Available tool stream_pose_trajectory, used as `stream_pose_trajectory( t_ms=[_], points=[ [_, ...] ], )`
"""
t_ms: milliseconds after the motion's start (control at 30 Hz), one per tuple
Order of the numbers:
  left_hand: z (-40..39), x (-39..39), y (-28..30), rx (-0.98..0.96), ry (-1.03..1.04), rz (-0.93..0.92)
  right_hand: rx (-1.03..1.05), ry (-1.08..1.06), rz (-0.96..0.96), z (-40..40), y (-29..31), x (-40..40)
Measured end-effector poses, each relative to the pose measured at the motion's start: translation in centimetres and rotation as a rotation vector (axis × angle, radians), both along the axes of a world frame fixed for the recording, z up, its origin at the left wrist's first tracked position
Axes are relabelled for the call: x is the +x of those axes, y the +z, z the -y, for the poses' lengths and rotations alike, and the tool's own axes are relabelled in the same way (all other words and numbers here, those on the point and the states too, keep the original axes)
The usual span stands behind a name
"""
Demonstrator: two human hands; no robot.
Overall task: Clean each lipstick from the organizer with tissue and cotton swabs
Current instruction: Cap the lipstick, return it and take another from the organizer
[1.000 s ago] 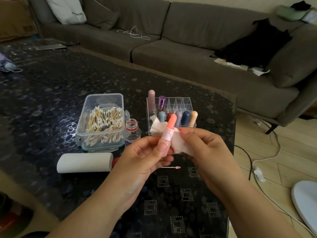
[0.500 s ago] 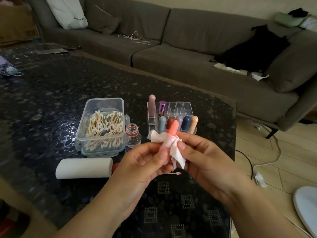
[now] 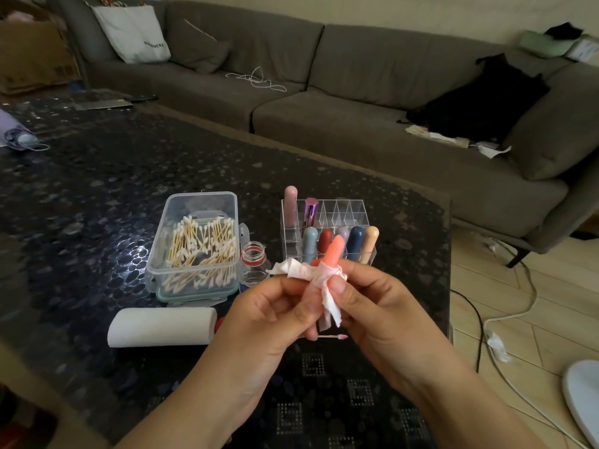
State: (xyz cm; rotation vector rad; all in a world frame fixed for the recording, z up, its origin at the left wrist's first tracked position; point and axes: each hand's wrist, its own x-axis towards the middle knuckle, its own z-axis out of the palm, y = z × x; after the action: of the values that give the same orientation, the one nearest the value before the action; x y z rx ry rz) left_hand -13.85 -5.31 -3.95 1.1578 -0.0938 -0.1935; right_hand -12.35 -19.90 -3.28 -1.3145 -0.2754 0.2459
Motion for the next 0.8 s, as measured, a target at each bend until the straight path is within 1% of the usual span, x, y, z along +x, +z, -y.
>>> stream_pose_trajectory(
  t_ms=[200, 467, 633, 700, 800],
  points=[
    [0.04, 0.01, -0.12, 0.011, 0.060, 0.022, -0.039, -0.043, 0.017, -0.23, -0.20, -0.15],
    [0.18, -0.04, -0.06, -0.016, 0.098, 0.022, -0.018, -0.030, 0.035, -0.42, -0.01, -0.25],
    [0.47, -0.01, 0.29, 0.041, 0.147, 0.076, -0.047, -0.051, 0.073, -0.38, -0.20, -0.24],
    [0.46, 0.01, 0.28, 0.042, 0.141, 0.066, -0.065, -0.055, 0.088, -0.41, -0.21, -0.23],
    [0.28, -0.03, 0.16, 0.003, 0.062, 0.005, -0.065, -0.066, 0.097, -0.53, -0.15, -0.26]
  ],
)
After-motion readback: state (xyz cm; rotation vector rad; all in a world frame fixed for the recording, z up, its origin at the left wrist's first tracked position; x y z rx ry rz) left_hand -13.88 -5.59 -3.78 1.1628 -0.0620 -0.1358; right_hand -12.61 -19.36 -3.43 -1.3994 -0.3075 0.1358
